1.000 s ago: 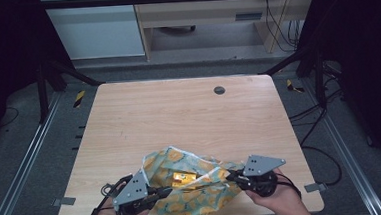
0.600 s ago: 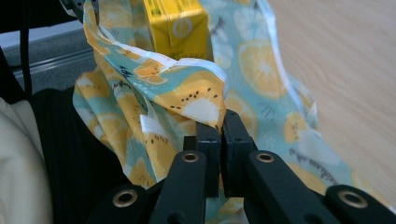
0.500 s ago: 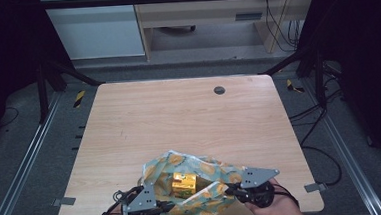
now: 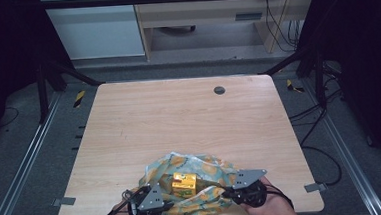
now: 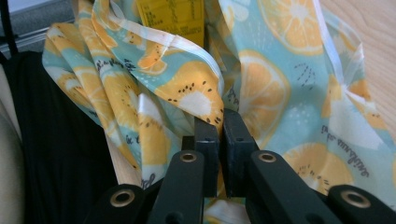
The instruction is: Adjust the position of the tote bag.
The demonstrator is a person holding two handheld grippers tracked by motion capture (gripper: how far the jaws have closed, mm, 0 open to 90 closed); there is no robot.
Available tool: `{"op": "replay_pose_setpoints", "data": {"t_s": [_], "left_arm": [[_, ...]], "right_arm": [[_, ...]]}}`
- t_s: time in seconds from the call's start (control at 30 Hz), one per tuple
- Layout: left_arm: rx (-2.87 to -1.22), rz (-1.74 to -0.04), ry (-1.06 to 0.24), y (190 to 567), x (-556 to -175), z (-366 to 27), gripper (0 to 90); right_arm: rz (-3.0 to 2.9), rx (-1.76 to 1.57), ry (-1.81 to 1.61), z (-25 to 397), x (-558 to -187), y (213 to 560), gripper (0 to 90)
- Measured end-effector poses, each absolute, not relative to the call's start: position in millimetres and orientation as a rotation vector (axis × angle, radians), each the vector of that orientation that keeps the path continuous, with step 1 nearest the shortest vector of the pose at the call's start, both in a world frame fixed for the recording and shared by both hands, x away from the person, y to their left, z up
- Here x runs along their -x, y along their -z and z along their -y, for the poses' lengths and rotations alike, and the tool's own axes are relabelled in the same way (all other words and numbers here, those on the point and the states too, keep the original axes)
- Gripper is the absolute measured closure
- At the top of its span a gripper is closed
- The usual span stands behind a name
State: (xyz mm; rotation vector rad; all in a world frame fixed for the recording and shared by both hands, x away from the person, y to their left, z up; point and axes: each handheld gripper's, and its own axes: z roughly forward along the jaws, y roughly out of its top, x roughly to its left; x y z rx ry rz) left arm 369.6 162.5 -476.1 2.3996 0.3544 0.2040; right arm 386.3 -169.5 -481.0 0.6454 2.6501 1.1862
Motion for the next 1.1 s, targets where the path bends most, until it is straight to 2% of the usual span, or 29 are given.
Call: {"op": "replay_pose_setpoints", "data": {"t_s": [0.37,0.5,0.7,0.83,1.1], "left_arm": [[-2.419,-0.376,-0.264,479,-369,-159,89.7],[-2.421,-0.373,-0.264,479,-369,-159,89.7],[-2.418,-0.370,-0.258,478,-368,-160,89.7],[-2.407,-0.379,-0.253,478,-368,-159,89.7],[-2.412,-0.378,-0.251,478,-368,-160,89.7]], "right_arm": [[-2.660,-0.683,-1.159,171,-392,487,84.8],[-2.632,-0.702,-1.164,173,-389,483,75.4],[-2.576,-0.723,-1.189,185,-379,469,52.8],[-2.524,-0.741,-1.216,200,-378,457,44.5],[-2.470,-0.707,-1.231,216,-384,426,44.5]]}}
